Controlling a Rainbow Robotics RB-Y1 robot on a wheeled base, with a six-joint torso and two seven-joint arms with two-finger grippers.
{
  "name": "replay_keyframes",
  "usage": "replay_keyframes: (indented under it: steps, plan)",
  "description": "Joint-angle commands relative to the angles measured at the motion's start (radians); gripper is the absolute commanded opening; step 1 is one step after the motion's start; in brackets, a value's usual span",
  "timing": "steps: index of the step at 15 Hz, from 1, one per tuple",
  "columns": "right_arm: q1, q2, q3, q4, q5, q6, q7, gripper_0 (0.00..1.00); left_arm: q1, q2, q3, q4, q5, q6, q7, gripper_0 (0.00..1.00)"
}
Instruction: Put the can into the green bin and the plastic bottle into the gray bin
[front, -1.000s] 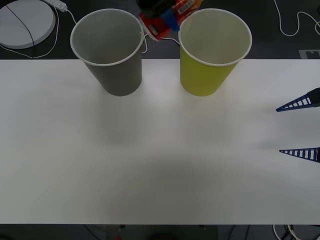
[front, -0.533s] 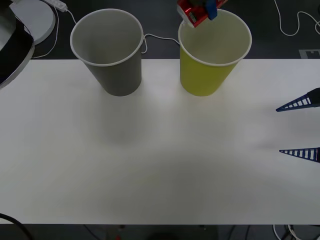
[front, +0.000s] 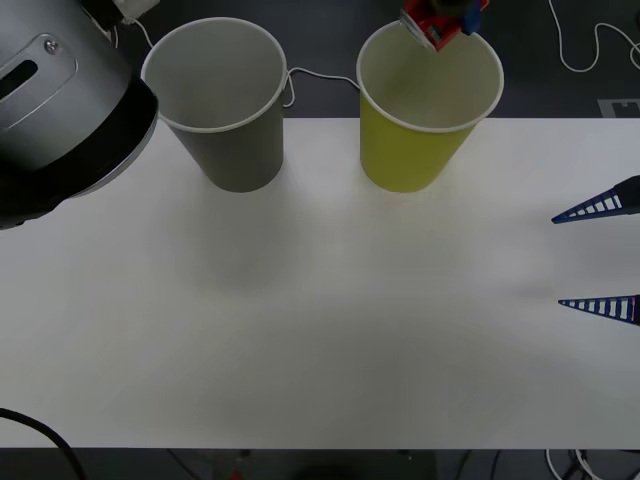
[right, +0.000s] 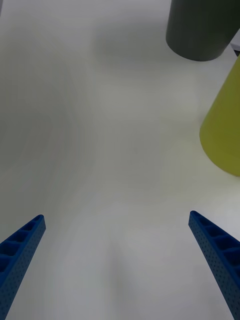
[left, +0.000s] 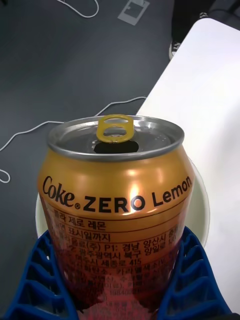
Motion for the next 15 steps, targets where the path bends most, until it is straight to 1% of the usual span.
replay_keyframes:
  steps: [1,7,8,9,10,13,15]
  plan:
    - [0.0,0.0,0.0,0.0,0.0,0.0,0.0,1.0,-0.001,-0.028,-0.001,0.034,0.002,0.022,0.0,0.0]
    - [0.0,0.0,0.0,0.0,0.0,0.0,0.0,1.0,0.0,-0.033,-0.003,0.039,0.002,0.032,0.0,0.0]
    - [0.0,0.0,0.0,0.0,0.0,0.0,0.0,1.0,0.0,-0.033,-0.003,0.039,0.002,0.03,0.0,0.24]
    - [0.0,0.0,0.0,0.0,0.0,0.0,0.0,1.0,0.0,-0.033,-0.001,0.039,0.002,0.032,0.0,0.73]
    - [0.0,0.0,0.0,0.0,0.0,0.0,0.0,1.0,0.0,-0.033,-0.003,0.039,0.004,0.032,-0.001,1.0]
    - [0.0,0.0,0.0,0.0,0.0,0.0,0.0,1.0,0.0,-0.031,-0.001,0.039,0.019,0.03,-0.003,1.0]
    - [0.0,0.0,0.0,0.0,0.0,0.0,0.0,1.0,0.0,-0.007,-0.001,0.011,0.041,0.003,-0.011,1.0]
